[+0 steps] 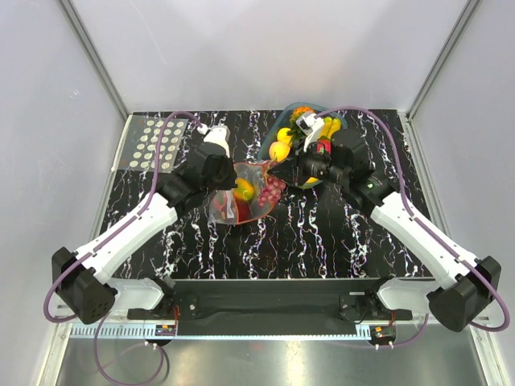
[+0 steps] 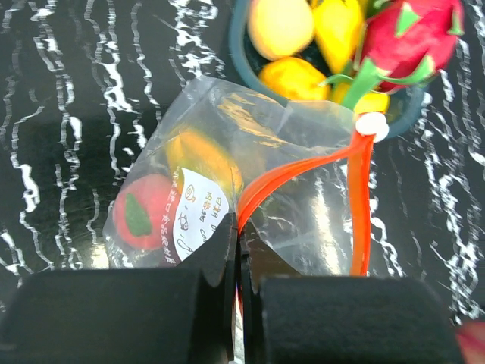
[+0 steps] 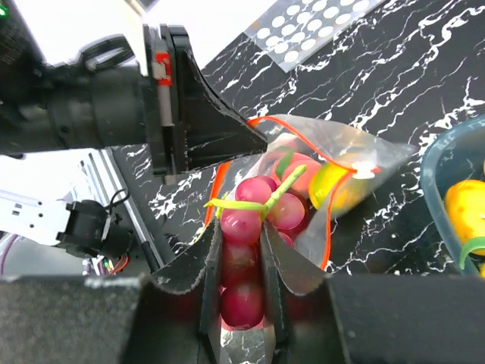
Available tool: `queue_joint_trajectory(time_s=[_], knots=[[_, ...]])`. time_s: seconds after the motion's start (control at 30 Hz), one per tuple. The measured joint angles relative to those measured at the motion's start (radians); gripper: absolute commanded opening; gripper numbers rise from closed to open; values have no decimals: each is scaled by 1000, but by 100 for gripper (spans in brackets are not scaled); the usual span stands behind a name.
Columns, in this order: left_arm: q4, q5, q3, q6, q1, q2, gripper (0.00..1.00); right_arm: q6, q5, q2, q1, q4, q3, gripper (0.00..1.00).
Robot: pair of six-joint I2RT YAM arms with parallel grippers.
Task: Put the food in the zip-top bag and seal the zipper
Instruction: Place the fake fruit in the zipper food storage bag.
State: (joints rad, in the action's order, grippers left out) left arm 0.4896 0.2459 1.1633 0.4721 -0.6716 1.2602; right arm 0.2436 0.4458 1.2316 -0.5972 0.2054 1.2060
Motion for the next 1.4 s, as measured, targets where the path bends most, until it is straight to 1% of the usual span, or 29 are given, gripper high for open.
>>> queue_joint_trajectory(time_s=[0.17,0.37,0.5,0.6,0.63,0.67,0.7,0.73,0.8,0.93,1.03,1.17,1.27,1.33,1.4], knots=[[18,-55,16,21,-10,0,0,5,-36,35,-27,-77,-32,19],[31,-167,21,86,-11,-15,0,-8,-90,102,-83,-138,-54,19],[-37,-251,-13,161,-11,-59,0,-10,-112,107,-96,-170,-117,20],[-83,-297,-48,208,-11,-83,0,-3,-120,106,-96,-210,-175,23],[-97,-311,-55,219,-12,-83,0,2,-119,107,-96,-220,-194,34],[-104,-322,-61,227,-12,-80,0,9,-114,112,-96,-229,-210,51],[-103,-331,-63,233,-13,-76,0,14,-114,119,-97,-230,-212,64],[-104,-336,-64,233,-15,-73,0,19,-113,132,-98,-231,-211,88],[-105,-339,-71,232,-16,-70,0,26,-116,158,-102,-227,-206,100],[-113,-334,-113,224,-16,-72,0,28,-120,156,-110,-219,-220,99],[-102,-316,-136,212,-16,-76,0,32,-119,127,-111,-205,-221,92],[-85,-296,-138,196,-17,-88,0,42,-122,61,-112,-168,-221,88],[-79,-283,-138,183,-17,-101,0,51,-139,-3,-112,-136,-223,78],[-75,-276,-138,179,-17,-103,0,61,-159,-43,-113,-103,-223,74],[-71,-272,-138,176,-17,-103,0,75,-183,-69,-114,-65,-223,72]])
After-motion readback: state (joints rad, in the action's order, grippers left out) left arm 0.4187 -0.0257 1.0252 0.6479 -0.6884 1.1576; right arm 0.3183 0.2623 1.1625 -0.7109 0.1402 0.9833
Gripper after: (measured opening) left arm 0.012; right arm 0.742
